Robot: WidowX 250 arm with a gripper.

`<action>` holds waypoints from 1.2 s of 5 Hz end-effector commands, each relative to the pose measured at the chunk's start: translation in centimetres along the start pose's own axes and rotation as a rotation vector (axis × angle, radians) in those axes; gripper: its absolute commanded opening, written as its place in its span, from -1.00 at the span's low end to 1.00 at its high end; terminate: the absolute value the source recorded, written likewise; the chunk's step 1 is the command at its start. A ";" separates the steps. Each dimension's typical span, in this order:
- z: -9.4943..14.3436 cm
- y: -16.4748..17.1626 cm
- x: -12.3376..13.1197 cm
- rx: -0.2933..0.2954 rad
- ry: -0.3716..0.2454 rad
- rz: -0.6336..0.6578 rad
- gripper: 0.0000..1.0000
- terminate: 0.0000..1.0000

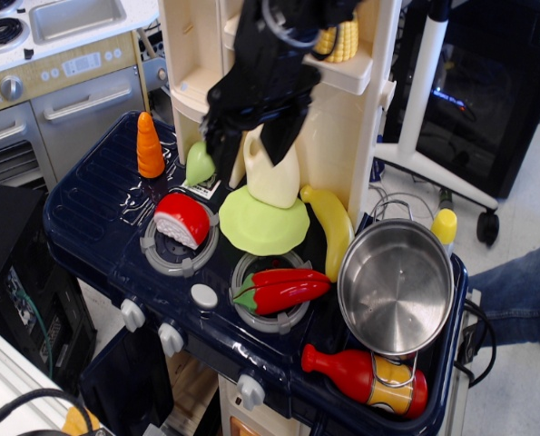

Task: Put sushi in pot or pan

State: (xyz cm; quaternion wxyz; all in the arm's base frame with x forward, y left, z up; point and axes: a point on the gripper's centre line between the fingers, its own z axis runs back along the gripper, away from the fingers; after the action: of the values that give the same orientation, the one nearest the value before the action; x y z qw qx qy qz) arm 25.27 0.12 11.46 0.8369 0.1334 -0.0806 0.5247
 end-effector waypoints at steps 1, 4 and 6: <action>-2.2 1.0 2.7 -0.020 0.026 0.074 1.00 -1.00; -5.2 3.2 4.0 -0.081 -0.158 0.134 1.00 -1.00; -7.5 2.9 5.6 -0.155 -0.192 0.211 1.00 -1.00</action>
State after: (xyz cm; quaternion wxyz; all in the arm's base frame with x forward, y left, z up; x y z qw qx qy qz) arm 25.39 8.55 5.26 0.7776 0.1021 -0.1979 0.5880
